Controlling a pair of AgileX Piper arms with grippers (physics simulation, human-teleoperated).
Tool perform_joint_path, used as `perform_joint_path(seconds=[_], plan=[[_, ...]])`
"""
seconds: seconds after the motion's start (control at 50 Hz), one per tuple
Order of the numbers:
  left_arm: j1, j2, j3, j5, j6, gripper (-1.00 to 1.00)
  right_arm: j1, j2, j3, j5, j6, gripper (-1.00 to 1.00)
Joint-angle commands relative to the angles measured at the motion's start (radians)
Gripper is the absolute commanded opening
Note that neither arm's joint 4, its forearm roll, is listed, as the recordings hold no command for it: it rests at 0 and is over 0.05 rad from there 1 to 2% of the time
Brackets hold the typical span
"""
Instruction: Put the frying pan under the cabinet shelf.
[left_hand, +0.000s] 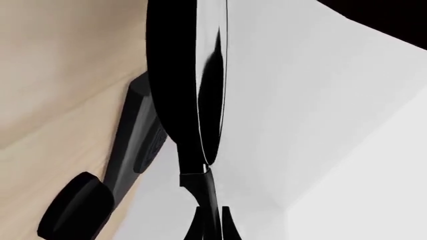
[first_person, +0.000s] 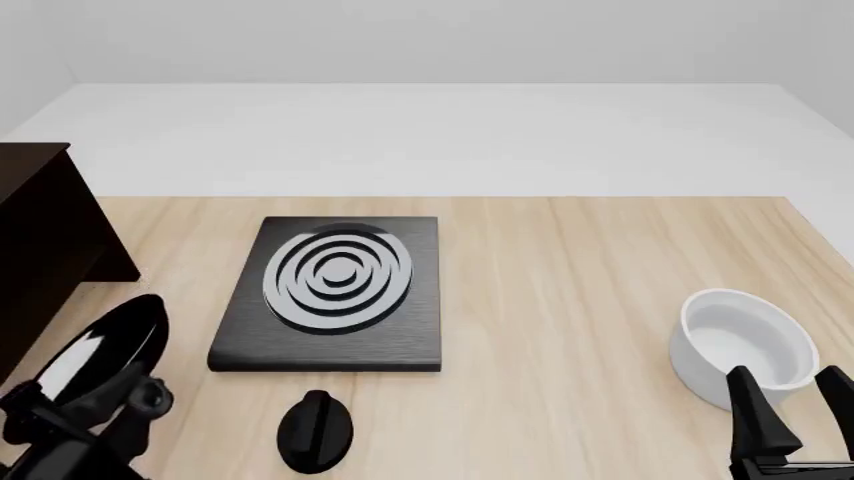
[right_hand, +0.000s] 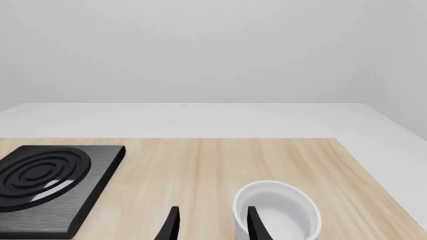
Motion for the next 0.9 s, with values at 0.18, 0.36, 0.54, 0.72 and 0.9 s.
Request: perform_joint_path(seconds=[0.18,0.36,0.54,0.72,0.9], plan=[[0.049,0.305,-0.001,-0.28,0.016,-1.0,0.0,0.0,0.0,0.0,0.001,1.0],[0.065,0.4,0.0,-0.357,0.001,-1.0,0.0,0.0,0.0,0.0,0.002,1.0],[0.108,0.347,0.0,-0.295,-0.02,-1.0,0.0,0.0,0.0,0.0,0.003,1.0],[0.135,0.33,-0.001,-0.257,-0.014,-1.0,0.0,0.0,0.0,0.0,0.0,1.0],[0.16,0.361,-0.001,-0.277,-0.014,-1.0,0.0,0.0,0.0,0.0,0.0,1.0]])
